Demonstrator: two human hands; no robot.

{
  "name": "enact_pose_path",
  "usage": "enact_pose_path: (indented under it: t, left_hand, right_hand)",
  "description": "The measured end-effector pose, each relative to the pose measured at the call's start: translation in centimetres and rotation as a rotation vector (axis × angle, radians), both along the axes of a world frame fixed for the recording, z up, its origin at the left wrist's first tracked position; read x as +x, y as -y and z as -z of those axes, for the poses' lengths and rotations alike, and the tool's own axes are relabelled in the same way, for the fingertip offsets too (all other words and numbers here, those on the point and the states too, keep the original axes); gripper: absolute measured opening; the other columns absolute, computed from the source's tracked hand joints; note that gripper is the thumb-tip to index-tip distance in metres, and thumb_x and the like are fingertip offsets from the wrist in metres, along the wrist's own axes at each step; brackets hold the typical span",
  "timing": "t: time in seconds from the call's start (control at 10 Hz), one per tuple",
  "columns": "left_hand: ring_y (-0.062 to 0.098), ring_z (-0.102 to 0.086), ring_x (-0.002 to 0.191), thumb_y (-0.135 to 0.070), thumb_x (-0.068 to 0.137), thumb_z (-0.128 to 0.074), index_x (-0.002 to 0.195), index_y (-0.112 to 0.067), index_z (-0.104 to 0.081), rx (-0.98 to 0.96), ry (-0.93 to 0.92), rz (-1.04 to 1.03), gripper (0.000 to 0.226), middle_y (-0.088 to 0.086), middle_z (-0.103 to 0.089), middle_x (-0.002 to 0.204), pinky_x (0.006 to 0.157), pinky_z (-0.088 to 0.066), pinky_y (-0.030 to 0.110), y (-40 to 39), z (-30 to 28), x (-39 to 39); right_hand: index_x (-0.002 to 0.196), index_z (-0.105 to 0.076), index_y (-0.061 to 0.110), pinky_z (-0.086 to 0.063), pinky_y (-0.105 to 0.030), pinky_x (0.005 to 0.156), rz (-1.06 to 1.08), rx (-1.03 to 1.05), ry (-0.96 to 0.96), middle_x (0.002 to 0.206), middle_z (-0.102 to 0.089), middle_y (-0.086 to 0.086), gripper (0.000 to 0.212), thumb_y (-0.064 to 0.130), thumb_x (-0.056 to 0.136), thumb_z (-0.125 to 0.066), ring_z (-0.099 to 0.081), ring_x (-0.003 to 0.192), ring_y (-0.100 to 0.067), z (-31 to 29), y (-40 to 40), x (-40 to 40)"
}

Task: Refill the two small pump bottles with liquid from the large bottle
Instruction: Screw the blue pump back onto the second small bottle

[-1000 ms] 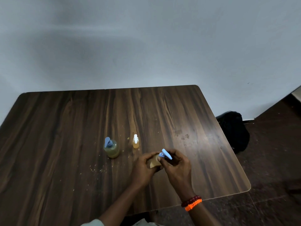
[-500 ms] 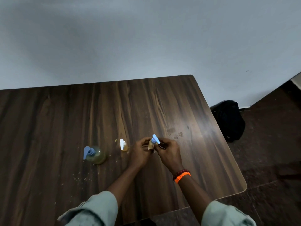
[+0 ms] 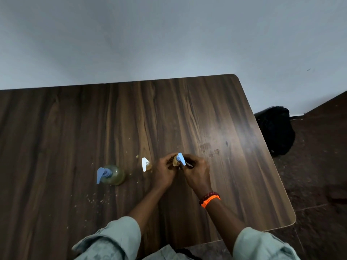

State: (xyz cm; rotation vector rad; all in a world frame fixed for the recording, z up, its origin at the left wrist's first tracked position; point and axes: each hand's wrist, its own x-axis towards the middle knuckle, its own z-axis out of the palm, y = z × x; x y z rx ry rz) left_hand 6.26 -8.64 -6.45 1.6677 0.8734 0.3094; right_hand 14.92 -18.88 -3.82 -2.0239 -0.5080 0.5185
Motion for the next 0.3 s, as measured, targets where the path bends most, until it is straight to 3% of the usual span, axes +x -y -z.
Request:
enact_pose_path:
  t: [0.2,0.3]
  left_hand:
    - [0.017,-0.071,0.119,0.004,0.088,-0.07,0.131,-0.018,-0.071,0.026,-0.023,-0.015,0.048,0.001,-0.077,0.125,0.105,-0.059,0.039,0.01,0.06,-0.11]
    - [0.018,-0.068,0.125,0.006,0.086,-0.07,0.136,-0.018,-0.067,0.032,-0.032,-0.002,0.056,0.002,-0.074,0.132,0.109,-0.056,0.043,0.19,0.56,-0.08]
  right_hand:
    - [0.11,-0.08,0.018,-0.061,-0.02,0.087,-0.007,-0.015,0.021,0.096,-0.077,0.013,0.025,0.009,0.087,-0.081,-0.071,0.091,0.008,0.14,-0.18,-0.34]
    - [0.117,-0.078,0.017,-0.062,-0.028,0.091,-0.014,-0.023,-0.001,0.104,-0.078,0.008,0.03,0.012,0.087,-0.082,-0.072,0.098,0.001,0.37,-0.33,-0.22]
